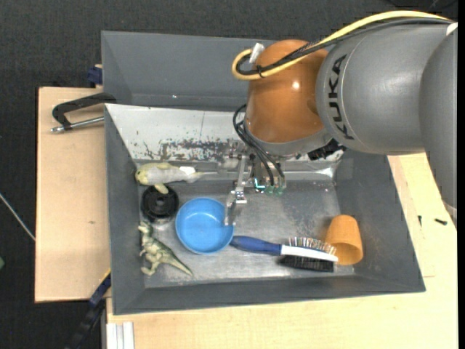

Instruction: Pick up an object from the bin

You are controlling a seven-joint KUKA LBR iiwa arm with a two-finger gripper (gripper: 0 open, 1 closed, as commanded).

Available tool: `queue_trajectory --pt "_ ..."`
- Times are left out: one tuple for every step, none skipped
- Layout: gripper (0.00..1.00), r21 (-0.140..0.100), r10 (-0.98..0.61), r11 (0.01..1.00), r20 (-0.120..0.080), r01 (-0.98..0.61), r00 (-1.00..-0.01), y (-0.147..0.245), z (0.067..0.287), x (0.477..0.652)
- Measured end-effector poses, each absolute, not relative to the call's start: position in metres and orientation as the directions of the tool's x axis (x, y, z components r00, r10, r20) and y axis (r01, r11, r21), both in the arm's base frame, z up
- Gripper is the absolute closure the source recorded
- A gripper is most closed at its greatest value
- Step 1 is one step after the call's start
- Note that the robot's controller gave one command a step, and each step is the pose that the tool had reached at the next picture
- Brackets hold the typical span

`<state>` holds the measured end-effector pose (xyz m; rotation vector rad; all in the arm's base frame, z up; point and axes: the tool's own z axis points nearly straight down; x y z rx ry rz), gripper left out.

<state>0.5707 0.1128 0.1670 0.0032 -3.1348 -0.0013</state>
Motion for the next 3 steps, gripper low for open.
queue_trajectory --pt "0.0 0.002 -0.159 0.987 -0.008 -0.159 -0.987 0.156 0.091 0.542" --pt "1.0 0.001 -0.159 0.987 -0.004 -0.159 -0.987 0.155 0.089 0.541" --pt "1.0 0.003 -0.177 0.984 -0.015 -0.177 -0.984 0.177 0.243 0.549"
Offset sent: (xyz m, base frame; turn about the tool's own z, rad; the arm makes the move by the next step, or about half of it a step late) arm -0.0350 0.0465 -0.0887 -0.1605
